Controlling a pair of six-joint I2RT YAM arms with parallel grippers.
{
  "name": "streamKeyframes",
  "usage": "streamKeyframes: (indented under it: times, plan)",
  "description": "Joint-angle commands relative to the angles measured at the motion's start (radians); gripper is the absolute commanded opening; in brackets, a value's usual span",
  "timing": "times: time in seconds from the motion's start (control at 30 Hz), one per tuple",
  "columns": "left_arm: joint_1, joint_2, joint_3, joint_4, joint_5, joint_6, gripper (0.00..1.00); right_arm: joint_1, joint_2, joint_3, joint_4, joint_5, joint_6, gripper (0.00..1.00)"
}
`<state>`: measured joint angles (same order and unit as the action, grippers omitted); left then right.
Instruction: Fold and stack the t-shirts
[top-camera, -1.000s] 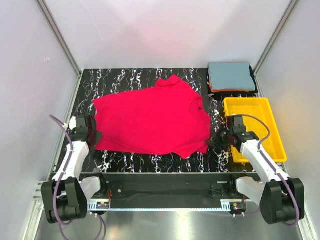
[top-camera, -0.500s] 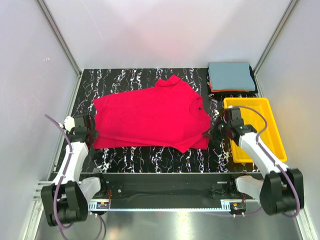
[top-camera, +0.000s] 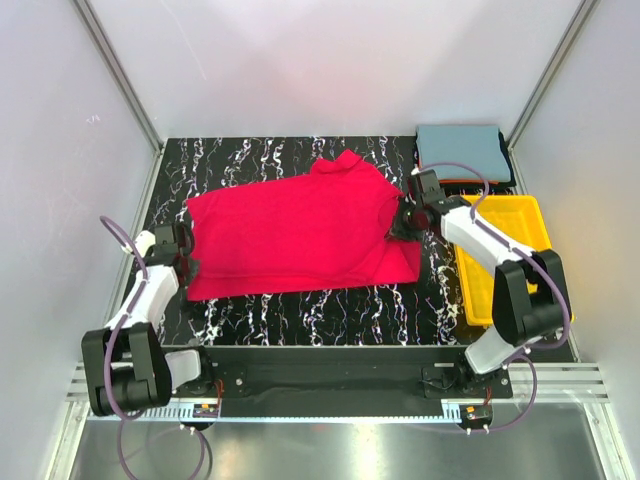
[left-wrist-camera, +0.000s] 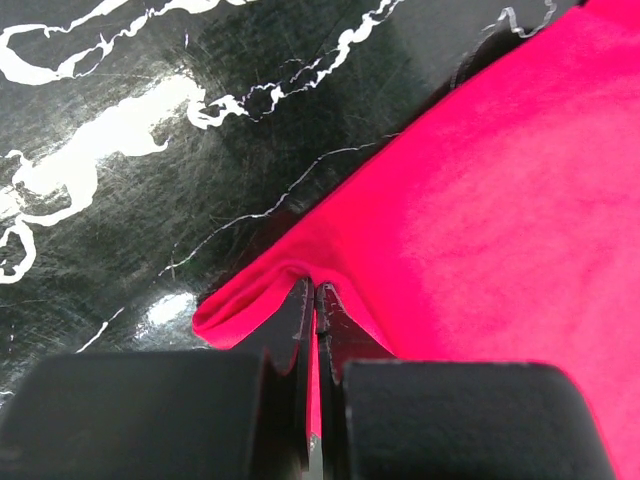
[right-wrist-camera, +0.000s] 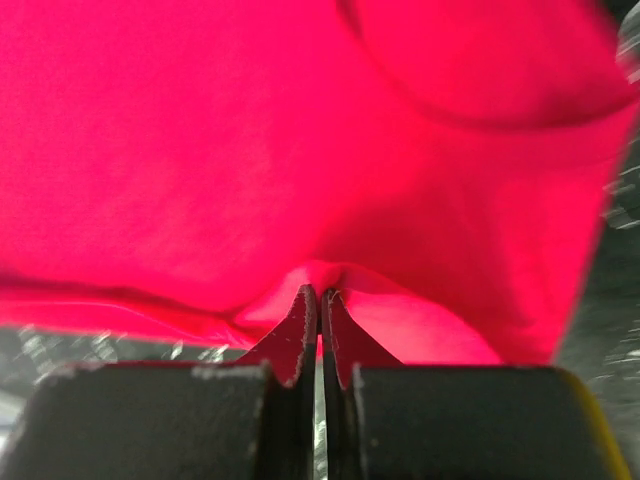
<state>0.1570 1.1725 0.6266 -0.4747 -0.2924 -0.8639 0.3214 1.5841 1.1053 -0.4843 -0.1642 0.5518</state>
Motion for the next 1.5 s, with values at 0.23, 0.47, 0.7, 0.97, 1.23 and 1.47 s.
streamKeyframes:
  times: [0.23,0.47,0.7,0.97,1.23,1.47]
  plan:
    - [0.010,0.050,0.051,0.025,-0.067,0.008,0.00,0.001,0.105,0.198,-0.123,0.193,-0.171,0.00]
    - [0.021,0.062,0.064,0.018,-0.076,0.009,0.00,0.001,0.106,0.226,-0.134,0.242,-0.190,0.00]
    - [0.027,0.056,0.085,0.004,-0.080,0.002,0.00,0.001,0.126,0.231,-0.134,0.262,-0.185,0.00]
    - [0.027,0.098,0.117,0.002,-0.065,0.009,0.00,0.001,0.143,0.286,-0.129,0.221,-0.190,0.00]
    - [0.027,0.147,0.151,-0.004,-0.071,0.016,0.00,0.001,0.175,0.321,-0.134,0.212,-0.188,0.00]
    - [0.027,0.207,0.162,-0.013,-0.059,0.002,0.00,0.001,0.200,0.341,-0.132,0.175,-0.184,0.00]
